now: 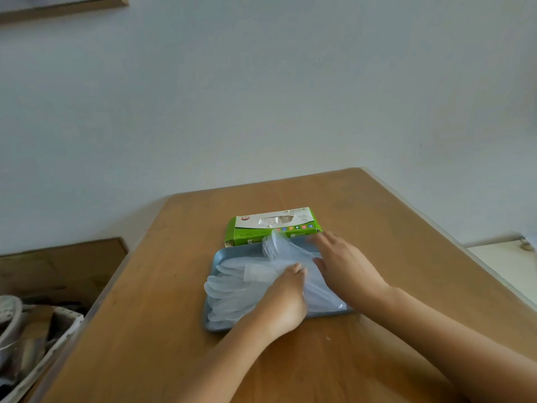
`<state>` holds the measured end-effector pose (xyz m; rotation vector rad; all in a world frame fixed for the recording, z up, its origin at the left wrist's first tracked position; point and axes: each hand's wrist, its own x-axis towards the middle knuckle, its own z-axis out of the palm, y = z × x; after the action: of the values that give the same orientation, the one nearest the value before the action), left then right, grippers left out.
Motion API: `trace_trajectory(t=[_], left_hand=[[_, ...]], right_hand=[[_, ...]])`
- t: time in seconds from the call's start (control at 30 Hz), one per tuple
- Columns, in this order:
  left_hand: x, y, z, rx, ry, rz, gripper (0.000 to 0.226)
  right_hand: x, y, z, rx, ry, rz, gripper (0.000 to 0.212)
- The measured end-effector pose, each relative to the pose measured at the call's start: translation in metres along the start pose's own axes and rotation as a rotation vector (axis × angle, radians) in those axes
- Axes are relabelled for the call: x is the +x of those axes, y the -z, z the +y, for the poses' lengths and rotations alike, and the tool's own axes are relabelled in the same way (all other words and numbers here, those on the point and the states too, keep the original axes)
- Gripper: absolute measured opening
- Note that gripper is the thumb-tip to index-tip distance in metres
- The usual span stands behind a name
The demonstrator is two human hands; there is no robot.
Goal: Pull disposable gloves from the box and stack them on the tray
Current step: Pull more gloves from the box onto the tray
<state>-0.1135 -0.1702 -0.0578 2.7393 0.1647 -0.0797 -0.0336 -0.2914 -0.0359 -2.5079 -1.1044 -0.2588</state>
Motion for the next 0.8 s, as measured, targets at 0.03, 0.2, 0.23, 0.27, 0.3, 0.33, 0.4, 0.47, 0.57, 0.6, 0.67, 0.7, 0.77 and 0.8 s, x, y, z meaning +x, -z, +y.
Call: trace_trajectory(t=[0.03,0.2,0.23,0.27,0.3,0.33,0.4,0.47,0.57,0.6,0.67,0.7,0.77,0.8], left_hand=[[0.001,0.000,0.001,-0.018,-0.006,0.017,0.053],[-0.002,0.002,-0.001,-0.040,0.010,-0.010,0.053],[-0.004,0.002,-0.005,0.016,0.039,-0.052,0.057],[-0.004,0.005,-0.010,0.071,0.068,-0.094,0.062],[-0.006,0.008,-0.016,0.113,0.101,-0.132,0.067],[-0.007,0.013,-0.023,0.144,0.137,-0.166,0.072],[-0.012,0.025,-0.038,0.206,0.209,-0.218,0.082],[-0.018,0.038,-0.054,0.308,0.273,-0.247,0.091],[-0.028,0.058,-0.075,0.415,0.330,-0.291,0.102],[-0.031,0.064,-0.079,0.431,0.338,-0.311,0.105],[-0.033,0.076,-0.084,0.445,0.322,-0.348,0.106],[-0.032,0.082,-0.084,0.426,0.307,-0.354,0.104],[-0.027,0.096,-0.086,0.318,0.293,-0.307,0.095],[-0.023,0.103,-0.086,0.250,0.284,-0.248,0.088]], right_hand=[[-0.003,-0.002,-0.001,0.004,0.039,-0.081,0.037],[-0.014,-0.008,0.004,-0.030,0.160,-0.355,0.051],[-0.014,-0.006,0.007,-0.067,0.175,-0.406,0.053],[-0.013,-0.004,0.010,-0.111,0.183,-0.450,0.055],[-0.012,-0.003,0.013,-0.151,0.190,-0.484,0.056],[-0.011,-0.002,0.015,-0.178,0.193,-0.506,0.058],[-0.011,0.001,0.016,-0.204,0.181,-0.533,0.060],[-0.011,0.002,0.018,-0.219,0.160,-0.551,0.062],[-0.007,0.004,0.020,-0.241,0.139,-0.561,0.067],[-0.005,0.006,0.020,-0.244,0.135,-0.558,0.068],[0.000,0.010,0.019,-0.248,0.137,-0.549,0.071],[0.002,0.013,0.017,-0.252,0.139,-0.549,0.072],[0.012,0.019,0.014,-0.249,0.129,-0.553,0.072],[0.018,0.022,0.013,-0.220,0.109,-0.548,0.070]])
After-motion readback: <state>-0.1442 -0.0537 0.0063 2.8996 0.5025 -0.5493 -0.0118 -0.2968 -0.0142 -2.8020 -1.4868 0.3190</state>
